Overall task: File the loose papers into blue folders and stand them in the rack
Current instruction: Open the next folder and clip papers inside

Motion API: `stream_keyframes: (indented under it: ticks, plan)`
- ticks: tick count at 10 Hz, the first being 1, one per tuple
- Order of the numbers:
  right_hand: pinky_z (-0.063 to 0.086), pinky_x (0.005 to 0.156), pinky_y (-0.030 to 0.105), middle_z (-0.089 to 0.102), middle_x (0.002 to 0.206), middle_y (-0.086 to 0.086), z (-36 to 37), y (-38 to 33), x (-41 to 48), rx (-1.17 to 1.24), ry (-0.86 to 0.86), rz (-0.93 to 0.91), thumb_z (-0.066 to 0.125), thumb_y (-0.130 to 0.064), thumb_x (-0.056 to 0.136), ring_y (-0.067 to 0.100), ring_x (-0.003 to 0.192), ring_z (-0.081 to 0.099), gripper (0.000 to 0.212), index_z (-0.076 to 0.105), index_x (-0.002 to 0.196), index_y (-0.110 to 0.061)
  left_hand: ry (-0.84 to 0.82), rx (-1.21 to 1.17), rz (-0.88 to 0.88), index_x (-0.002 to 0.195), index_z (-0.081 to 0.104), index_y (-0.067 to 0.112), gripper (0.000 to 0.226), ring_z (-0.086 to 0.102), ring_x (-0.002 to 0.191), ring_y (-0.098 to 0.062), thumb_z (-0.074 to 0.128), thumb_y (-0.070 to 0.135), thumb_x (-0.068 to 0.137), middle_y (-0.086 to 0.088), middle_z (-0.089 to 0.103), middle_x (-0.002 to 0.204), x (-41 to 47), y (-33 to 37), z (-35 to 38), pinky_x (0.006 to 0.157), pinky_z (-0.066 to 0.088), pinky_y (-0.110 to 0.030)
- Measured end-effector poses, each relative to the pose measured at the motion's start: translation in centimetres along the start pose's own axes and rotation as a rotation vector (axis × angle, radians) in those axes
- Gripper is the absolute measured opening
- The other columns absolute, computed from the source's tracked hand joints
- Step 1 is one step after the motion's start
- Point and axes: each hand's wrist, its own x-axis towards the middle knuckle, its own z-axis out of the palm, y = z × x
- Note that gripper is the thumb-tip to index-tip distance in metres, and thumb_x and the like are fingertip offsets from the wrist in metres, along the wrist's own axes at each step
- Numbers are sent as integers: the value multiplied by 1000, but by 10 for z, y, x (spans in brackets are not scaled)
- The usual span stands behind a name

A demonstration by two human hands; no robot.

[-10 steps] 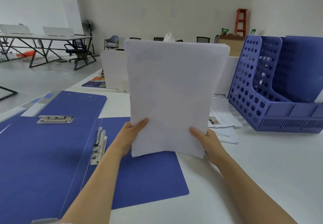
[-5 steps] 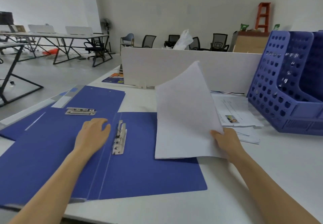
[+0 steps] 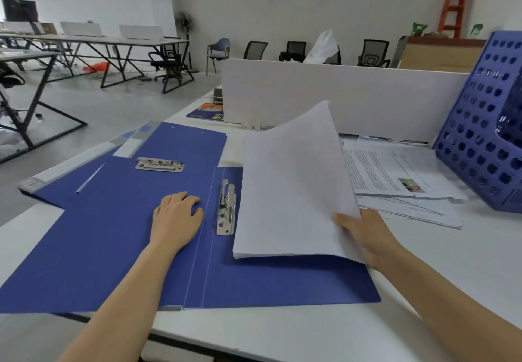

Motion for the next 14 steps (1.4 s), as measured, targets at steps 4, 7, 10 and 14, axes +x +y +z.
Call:
stream_keyframes:
  ticks: [4,7,10,14]
  plan:
    - [42,56,25,58,76,1,4,2,0,14,12,15,58,-11,89,18,67,54,12,56,100,-6,-9,-27,-3,131,49,16,38,27,137,-24,42,26,95,-5,39,145,0,-2,1,111,22,-40]
    - [51,80,39,64,89,10,6,1,-4,-103,-104,86,62,-15,87,31,87,60,16,58,100,-5,-15,-17,1,131,48,16,38,28,136,-25,41,26,96,-5,40,145,0,-2,0,111,23,-41]
    - [40,52,25,60,77,4,-3,-2,-10,-37,-25,30,59,-12,89,18,66,55,14,58,101,-5,-13,-32,-1,131,48,16,38,26,137,-24,41,25,95,-5,38,146,-2,-2,0,111,23,-40]
    - [44,57,26,63,81,4,-2,2,-20,-5,-65,32,60,-13,88,21,72,58,19,59,104,-3,-8,-55,6,130,50,16,37,27,137,-24,41,24,95,-5,40,145,-3,-2,-1,110,24,-39]
